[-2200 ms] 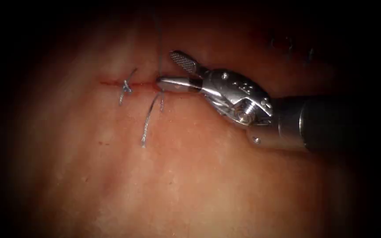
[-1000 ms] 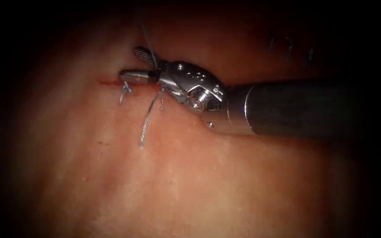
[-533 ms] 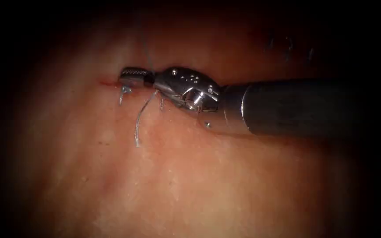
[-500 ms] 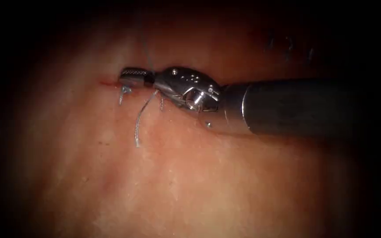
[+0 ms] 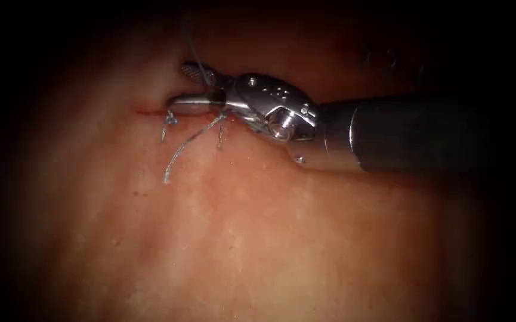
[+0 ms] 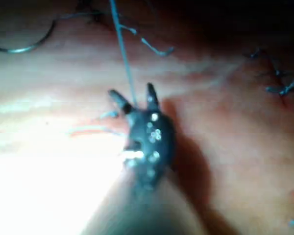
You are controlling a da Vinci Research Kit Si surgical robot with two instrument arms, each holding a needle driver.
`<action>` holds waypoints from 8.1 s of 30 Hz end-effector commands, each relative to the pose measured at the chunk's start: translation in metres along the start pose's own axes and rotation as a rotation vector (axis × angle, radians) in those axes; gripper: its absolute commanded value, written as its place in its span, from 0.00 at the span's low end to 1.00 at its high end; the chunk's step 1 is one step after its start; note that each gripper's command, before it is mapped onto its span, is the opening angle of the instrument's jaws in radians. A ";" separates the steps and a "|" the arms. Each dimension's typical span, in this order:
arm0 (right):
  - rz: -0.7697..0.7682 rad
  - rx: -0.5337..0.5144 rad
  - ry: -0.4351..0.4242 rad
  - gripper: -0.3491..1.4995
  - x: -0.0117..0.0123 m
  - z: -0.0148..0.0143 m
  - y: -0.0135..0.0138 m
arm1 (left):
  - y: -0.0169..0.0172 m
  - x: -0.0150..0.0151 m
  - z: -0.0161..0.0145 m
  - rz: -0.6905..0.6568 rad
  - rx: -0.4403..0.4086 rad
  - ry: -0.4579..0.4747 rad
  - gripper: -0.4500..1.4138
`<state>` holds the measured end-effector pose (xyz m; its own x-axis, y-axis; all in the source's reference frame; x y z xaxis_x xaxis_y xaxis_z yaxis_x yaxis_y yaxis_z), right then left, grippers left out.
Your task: Wound Closure
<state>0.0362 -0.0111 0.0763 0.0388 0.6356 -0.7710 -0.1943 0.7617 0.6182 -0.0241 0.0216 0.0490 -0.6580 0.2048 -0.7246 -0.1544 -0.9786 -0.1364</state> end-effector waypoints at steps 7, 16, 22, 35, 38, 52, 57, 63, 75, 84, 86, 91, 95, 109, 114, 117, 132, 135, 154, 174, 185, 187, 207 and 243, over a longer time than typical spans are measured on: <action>-0.002 0.007 -0.001 0.98 -0.0001 0.0008 -0.0003 | -0.0005 0.0000 0.0008 0.003 0.004 0.001 0.00; -0.015 0.006 -0.140 0.98 -0.0010 -0.0051 -0.0002 | -0.0007 -0.0005 0.0007 0.006 0.006 -0.003 0.00; -0.014 -0.023 -0.137 0.98 -0.0008 -0.0055 0.0004 | -0.0004 -0.0004 0.0010 0.006 0.010 -0.005 0.00; -0.017 0.004 -0.108 0.99 -0.0007 0.0009 -0.0002 | -0.0004 -0.0004 0.0010 0.006 0.010 -0.005 0.00; -0.022 -0.002 -0.108 0.99 -0.0013 0.0014 0.0002 | -0.0003 -0.0004 0.0010 0.006 0.011 -0.005 0.00; -0.028 0.005 -0.098 0.98 -0.0021 0.0035 0.0004 | 0.0003 0.0005 0.0013 0.001 0.015 -0.007 0.00; -0.024 0.070 -0.090 0.05 -0.0020 0.0024 0.0000 | 0.0003 0.0004 0.0014 0.002 0.015 -0.007 0.00; -0.053 0.062 -0.062 0.00 -0.0016 0.0022 0.0005 | 0.0002 0.0004 0.0014 0.002 0.015 -0.006 0.00; -0.042 -0.013 0.034 0.98 0.0008 0.0003 0.0003 | -0.0010 -0.0008 0.0000 0.004 0.021 -0.006 0.00; -0.045 0.041 -0.032 0.99 0.0006 -0.0050 -0.0016 | -0.0012 -0.0009 -0.0005 0.001 0.031 -0.004 0.00; -0.045 0.050 -0.036 0.99 0.0006 -0.0060 -0.0015 | -0.0013 -0.0010 -0.0006 0.001 0.030 -0.003 0.00; -0.047 0.042 -0.052 0.99 0.0005 -0.0072 -0.0014 | -0.0012 -0.0011 -0.0004 0.002 0.032 -0.004 0.00; -0.046 0.028 -0.050 0.99 0.0006 -0.0059 -0.0012 | -0.0011 -0.0009 -0.0002 0.001 0.035 -0.006 0.00; -0.054 0.024 -0.044 0.99 -0.0008 0.0014 0.0001 | -0.0006 -0.0003 -0.0001 -0.004 0.041 -0.012 0.00; -0.063 0.019 -0.052 0.99 -0.0018 0.0021 0.0004 | -0.0004 0.0001 0.0000 -0.006 0.039 -0.009 0.00; -0.065 0.018 -0.055 0.99 -0.0020 0.0026 0.0004 | -0.0003 0.0003 0.0001 -0.001 0.039 -0.008 0.00; -0.062 0.069 -0.056 0.00 -0.0019 0.0032 0.0002 | 0.0002 0.0007 0.0007 0.003 0.037 -0.002 0.00; -0.062 0.069 -0.053 0.00 -0.0019 0.0032 0.0003 | 0.0002 0.0007 0.0007 0.003 0.037 -0.002 0.00; -0.064 0.110 -0.068 0.98 -0.0012 -0.0007 -0.0030 | -0.0013 -0.0005 -0.0008 0.001 0.043 0.014 0.00; -0.046 0.051 -0.075 0.99 0.0015 -0.0100 -0.0023 | -0.0008 -0.0008 0.0006 0.004 0.068 -0.003 0.00; -0.059 0.068 -0.077 0.99 0.0001 -0.0121 -0.0040 | -0.0004 -0.0018 0.0166 -0.006 0.075 0.035 0.00; -0.064 0.076 -0.077 0.99 -0.0004 -0.0119 -0.0043 | -0.0003 -0.0015 0.0197 -0.014 0.057 0.044 0.00; -0.071 0.193 -0.098 0.99 -0.0031 -0.0101 -0.0089 | 0.0045 -0.0012 0.0317 -0.227 -0.133 0.010 0.55; -0.047 0.230 -0.101 0.97 -0.0016 -0.0111 -0.0091 | 0.0094 -0.0086 0.0082 -0.065 -0.225 0.004 0.83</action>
<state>0.0262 -0.0207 0.0698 0.1456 0.6014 -0.7856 0.0359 0.7903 0.6116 -0.0252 0.0098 0.0590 -0.6509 0.2489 -0.7172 -0.0197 -0.9499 -0.3118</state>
